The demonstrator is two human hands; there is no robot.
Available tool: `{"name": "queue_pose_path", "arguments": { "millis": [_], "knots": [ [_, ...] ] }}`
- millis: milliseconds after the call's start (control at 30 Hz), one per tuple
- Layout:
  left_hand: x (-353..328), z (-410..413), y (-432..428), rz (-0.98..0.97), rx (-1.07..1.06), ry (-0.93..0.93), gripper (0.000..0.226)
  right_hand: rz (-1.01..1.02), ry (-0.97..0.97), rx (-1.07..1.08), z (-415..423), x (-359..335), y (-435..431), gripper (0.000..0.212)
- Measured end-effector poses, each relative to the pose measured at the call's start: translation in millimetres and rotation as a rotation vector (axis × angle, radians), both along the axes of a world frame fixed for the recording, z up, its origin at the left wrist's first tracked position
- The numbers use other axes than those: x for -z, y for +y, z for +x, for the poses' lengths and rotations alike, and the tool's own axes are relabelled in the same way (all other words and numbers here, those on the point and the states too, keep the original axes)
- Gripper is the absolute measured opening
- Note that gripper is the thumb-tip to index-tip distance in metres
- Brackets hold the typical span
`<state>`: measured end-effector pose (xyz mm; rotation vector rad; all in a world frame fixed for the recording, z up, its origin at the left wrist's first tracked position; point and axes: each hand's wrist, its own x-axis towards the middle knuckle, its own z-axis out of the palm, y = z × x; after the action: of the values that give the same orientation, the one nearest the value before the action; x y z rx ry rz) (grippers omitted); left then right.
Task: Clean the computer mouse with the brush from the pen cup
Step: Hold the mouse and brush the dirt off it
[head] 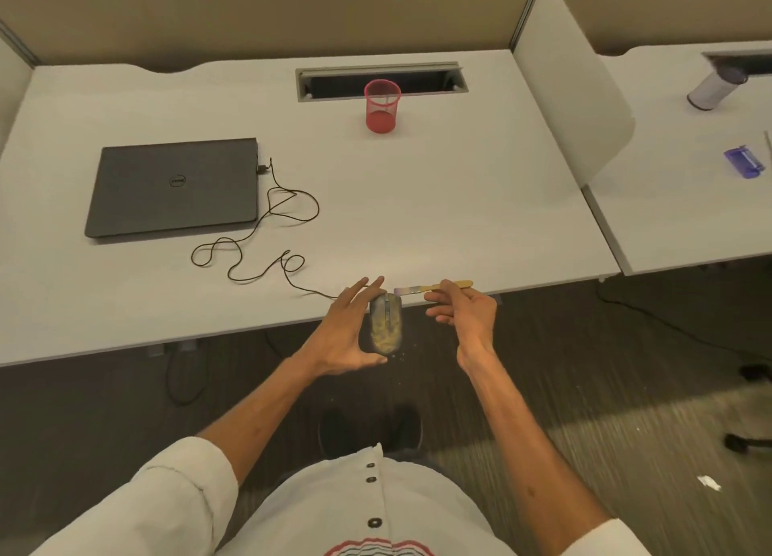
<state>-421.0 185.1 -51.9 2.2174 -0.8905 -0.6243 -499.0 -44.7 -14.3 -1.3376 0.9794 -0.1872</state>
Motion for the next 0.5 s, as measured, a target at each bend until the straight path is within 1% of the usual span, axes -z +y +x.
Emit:
{"name": "queue_pose_path", "arguments": {
  "millis": [300,400,500],
  "knots": [
    [6,-12,-2,0.036,0.011,-0.01,0.126,-0.141,0.07,-0.1,-1,11,13,0.017],
    [8,-13,-1,0.057,0.022,-0.006,0.127,-0.16,0.098,-0.084,-5,18,14,0.019],
    [10,-15,0,0.066,0.044,-0.003,0.128,-0.156,0.138,-0.025,-15,24,11,0.023]
  ]
}}
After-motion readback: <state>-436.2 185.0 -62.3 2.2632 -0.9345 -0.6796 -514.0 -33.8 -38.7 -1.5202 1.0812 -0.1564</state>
